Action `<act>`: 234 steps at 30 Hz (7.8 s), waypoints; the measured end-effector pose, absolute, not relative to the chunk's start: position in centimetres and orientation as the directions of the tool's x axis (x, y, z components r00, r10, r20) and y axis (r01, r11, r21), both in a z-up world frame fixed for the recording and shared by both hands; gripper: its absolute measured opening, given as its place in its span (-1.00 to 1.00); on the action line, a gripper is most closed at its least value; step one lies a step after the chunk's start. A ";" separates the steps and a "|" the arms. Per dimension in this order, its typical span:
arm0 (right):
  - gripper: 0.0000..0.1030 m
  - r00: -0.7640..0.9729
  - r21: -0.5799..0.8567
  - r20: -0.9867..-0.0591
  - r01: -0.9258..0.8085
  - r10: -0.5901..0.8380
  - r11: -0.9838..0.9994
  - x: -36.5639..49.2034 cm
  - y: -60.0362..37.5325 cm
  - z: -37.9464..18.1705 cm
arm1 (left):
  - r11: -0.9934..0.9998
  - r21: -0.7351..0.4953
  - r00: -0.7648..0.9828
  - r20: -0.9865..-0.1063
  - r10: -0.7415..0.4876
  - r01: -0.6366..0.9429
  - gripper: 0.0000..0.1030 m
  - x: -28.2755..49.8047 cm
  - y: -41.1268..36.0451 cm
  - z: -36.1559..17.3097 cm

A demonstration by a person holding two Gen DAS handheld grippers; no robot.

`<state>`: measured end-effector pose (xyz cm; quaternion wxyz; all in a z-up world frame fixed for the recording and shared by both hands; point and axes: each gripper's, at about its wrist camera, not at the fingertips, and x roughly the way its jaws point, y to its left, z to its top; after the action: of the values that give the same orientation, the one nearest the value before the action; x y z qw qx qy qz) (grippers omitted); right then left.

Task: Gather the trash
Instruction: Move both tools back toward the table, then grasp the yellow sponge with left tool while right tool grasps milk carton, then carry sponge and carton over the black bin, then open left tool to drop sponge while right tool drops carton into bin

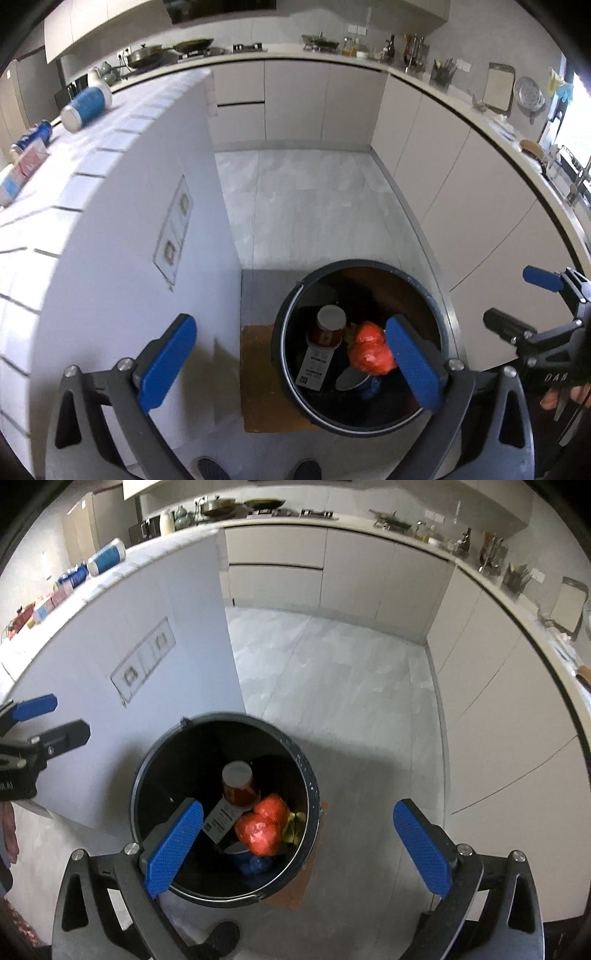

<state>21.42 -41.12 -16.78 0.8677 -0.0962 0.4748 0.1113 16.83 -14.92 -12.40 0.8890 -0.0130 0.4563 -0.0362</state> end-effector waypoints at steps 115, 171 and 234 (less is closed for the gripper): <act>0.01 0.505 0.089 -0.762 -0.538 0.405 0.838 35.6 16.4 -7.9 | 0.970 -0.091 0.678 -0.730 0.088 -0.223 0.05 26.5 33.5 -7.3; 0.01 0.613 0.025 -0.777 -0.197 0.143 0.980 15.1 -34.1 -6.7 | 0.946 -0.144 0.586 -0.755 -0.295 0.291 0.05 16.5 -9.9 -8.2; 1.00 0.652 -0.102 -0.756 -0.215 0.065 0.971 21.6 -37.9 -8.9 | 0.995 -0.076 0.702 -0.704 -0.103 0.070 0.99 16.7 -11.3 -5.7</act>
<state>21.56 -37.86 -8.88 0.9042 -0.0914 0.4100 0.0774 16.74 -11.28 -5.70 0.9224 -0.0216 0.3829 -0.0467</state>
